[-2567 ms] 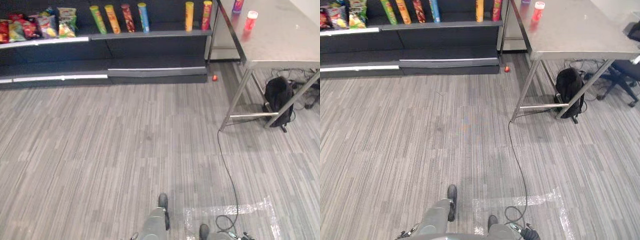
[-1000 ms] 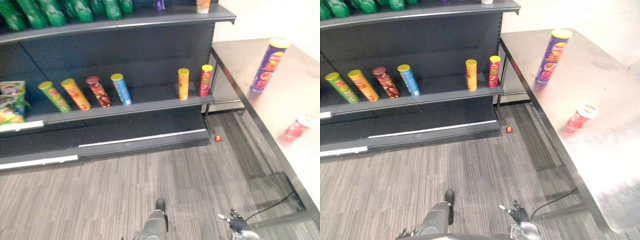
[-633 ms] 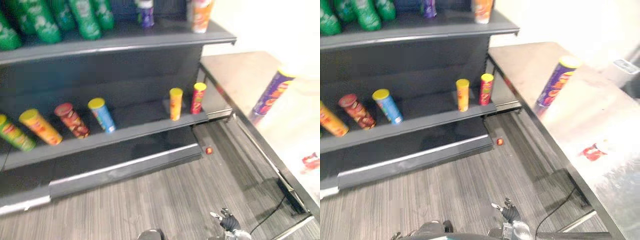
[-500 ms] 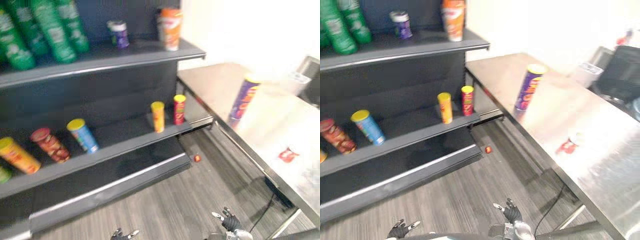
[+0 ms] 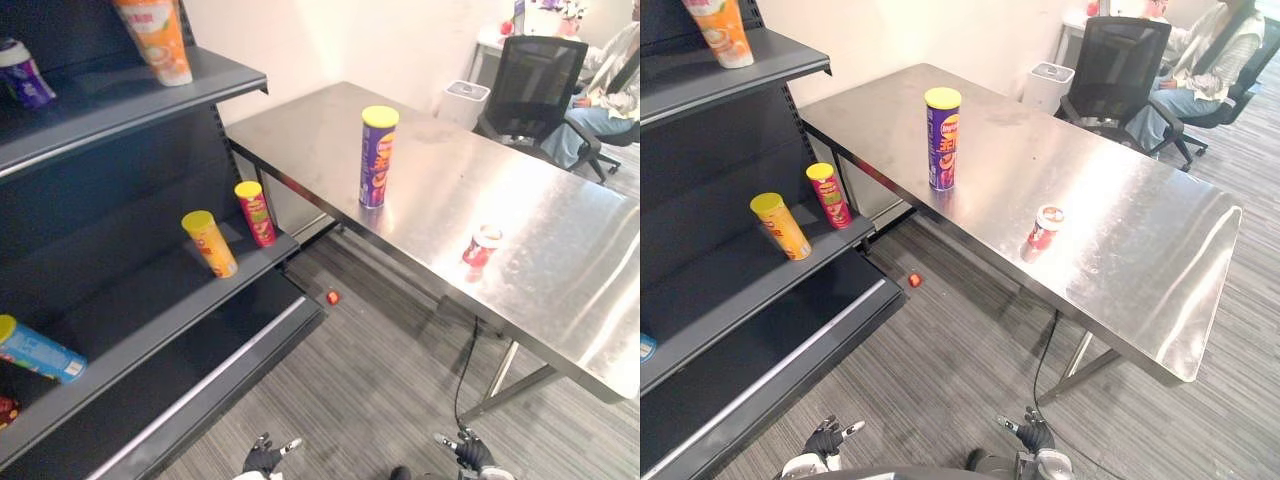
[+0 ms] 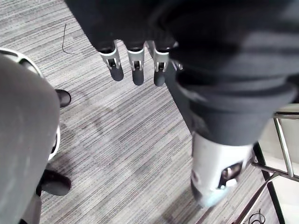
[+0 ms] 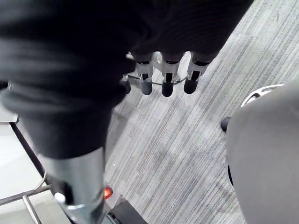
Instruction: Put the gum and the chips on the shelf.
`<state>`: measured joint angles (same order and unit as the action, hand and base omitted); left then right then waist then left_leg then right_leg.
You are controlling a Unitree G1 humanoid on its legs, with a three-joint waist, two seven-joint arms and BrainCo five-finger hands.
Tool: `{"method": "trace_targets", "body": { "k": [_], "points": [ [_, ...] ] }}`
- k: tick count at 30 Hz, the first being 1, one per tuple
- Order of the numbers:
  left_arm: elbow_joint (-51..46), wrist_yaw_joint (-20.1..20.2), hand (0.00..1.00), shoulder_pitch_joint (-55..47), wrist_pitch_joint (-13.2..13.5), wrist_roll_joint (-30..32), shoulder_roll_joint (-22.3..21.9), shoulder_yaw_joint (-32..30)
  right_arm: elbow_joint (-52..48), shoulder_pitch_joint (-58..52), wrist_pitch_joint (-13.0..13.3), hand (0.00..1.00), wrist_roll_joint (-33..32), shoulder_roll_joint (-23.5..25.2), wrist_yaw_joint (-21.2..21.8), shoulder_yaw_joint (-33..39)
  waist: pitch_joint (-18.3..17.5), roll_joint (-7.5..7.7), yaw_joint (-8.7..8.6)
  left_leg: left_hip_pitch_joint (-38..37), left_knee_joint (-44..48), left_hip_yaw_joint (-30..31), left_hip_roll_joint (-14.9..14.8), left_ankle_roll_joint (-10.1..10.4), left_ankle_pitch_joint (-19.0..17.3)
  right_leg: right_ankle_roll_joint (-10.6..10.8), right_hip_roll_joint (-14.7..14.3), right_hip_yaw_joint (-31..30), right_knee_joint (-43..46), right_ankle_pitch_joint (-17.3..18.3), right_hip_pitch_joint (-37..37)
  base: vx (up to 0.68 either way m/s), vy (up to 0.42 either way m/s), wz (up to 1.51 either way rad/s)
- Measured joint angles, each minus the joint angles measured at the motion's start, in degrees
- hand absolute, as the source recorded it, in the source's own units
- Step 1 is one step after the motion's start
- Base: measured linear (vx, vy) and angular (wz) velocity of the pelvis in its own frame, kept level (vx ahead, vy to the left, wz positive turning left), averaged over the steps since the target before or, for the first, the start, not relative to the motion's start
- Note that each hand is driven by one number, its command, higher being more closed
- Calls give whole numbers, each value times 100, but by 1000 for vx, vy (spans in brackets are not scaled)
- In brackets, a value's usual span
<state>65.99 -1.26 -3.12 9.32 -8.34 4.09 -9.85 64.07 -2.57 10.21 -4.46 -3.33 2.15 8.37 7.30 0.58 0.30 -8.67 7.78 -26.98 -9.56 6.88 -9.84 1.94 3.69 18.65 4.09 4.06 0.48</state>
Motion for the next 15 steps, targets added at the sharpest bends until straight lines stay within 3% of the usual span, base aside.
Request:
{"method": "trace_targets", "body": {
  "k": [2, 3, 4, 5, 6, 7, 8, 9, 10, 12, 14, 15],
  "points": [
    [-8, 6, 0, -2, 2, 4, -2, -124, 12, 0, -3, 0, -3, 6, 11, -46, 5, 59, 5, 253, 819, -23, -144, 17, -67, -4, 0, -207, -66, -4, 47, 76, -78, -69],
    [-32, 18, 0, -8, 3, 0, 9, -267, -6, -6, 0, 0, -8, -22, 27, -30, 53, 31, 3, 672, 2134, 117, -477, -15, -84, -22, -78, -496, -102, 2, 150, 87, -96, -75],
    [-47, 23, 0, -18, 3, 1, -9, -314, -17, -14, 0, 0, -10, -45, 33, -16, 60, -13, 4, 785, 2524, 187, -600, -34, -72, -40, -125, -559, -101, 5, 183, 94, -42, -114],
    [-55, 21, 0, -72, 4, -26, -113, -445, -34, -37, 9, 0, -33, -145, 35, 46, 63, -258, 10, 1113, 3509, 509, -905, -214, 57, -91, -367, -815, -97, 23, 251, 183, 43, -119],
    [-54, 19, 0, -91, 1, -47, -184, -547, -42, -52, 2, 0, -56, -192, 23, 185, 107, -375, 19, 1335, 4033, 863, -957, -276, 405, -108, -464, -1048, -108, 33, 305, 209, 56, -125],
    [-55, 22, 0, -98, 1, -47, -194, -588, -44, -65, -1, 0, -59, -190, 11, 262, 101, -398, 18, 1450, 4219, 1016, -913, -244, 675, -115, -459, -1165, -115, 36, 308, 219, 61, -105],
    [-48, 35, 0, -102, 3, -46, -173, -644, -49, -95, -14, 0, -68, -165, -3, 388, 59, -322, 39, 1574, 4379, 1279, -745, -223, 607, -192, -374, -1412, -124, 13, 323, 241, 63, -89],
    [-50, 32, 0, -102, 3, -49, -225, -757, -32, -102, -36, 0, -96, -182, -13, 640, 62, -330, 24, 1634, 4172, 1486, -546, -203, 36, -210, -312, -1632, -141, 10, 326, 247, 68, -83],
    [-54, 38, 0, -98, 4, -55, -239, -808, -10, -131, -80, 0, -135, -178, -23, 840, 69, -318, 15, 1674, 3879, 1595, -445, -204, -254, -205, -270, -1729, -175, -9, 375, 242, 73, -58],
    [-103, 36, 0, -103, 14, -59, -271, -880, -5, -246, -144, 0, -325, -167, -20, 1047, 62, -286, 64, 1675, 2982, 1879, -289, -165, -531, -136, -167, -1901, -179, -48, 433, 197, 122, -56],
    [-120, 35, 0, -103, 17, -55, -315, -879, 2, -346, -144, 0, -499, -128, -21, 1165, 56, -289, 64, 1548, 1749, 2321, -168, -103, -480, -27, -103, -2072, -189, -7, 453, 212, 278, -65],
    [-112, 36, 0, -103, 17, -53, -401, -885, -1, -406, -141, 0, -559, -144, -19, 1158, 16, -348, 58, 1512, 1045, 2540, -159, -99, -150, 98, -104, -2147, -190, 18, 414, 181, 372, -70]
  ]
}}
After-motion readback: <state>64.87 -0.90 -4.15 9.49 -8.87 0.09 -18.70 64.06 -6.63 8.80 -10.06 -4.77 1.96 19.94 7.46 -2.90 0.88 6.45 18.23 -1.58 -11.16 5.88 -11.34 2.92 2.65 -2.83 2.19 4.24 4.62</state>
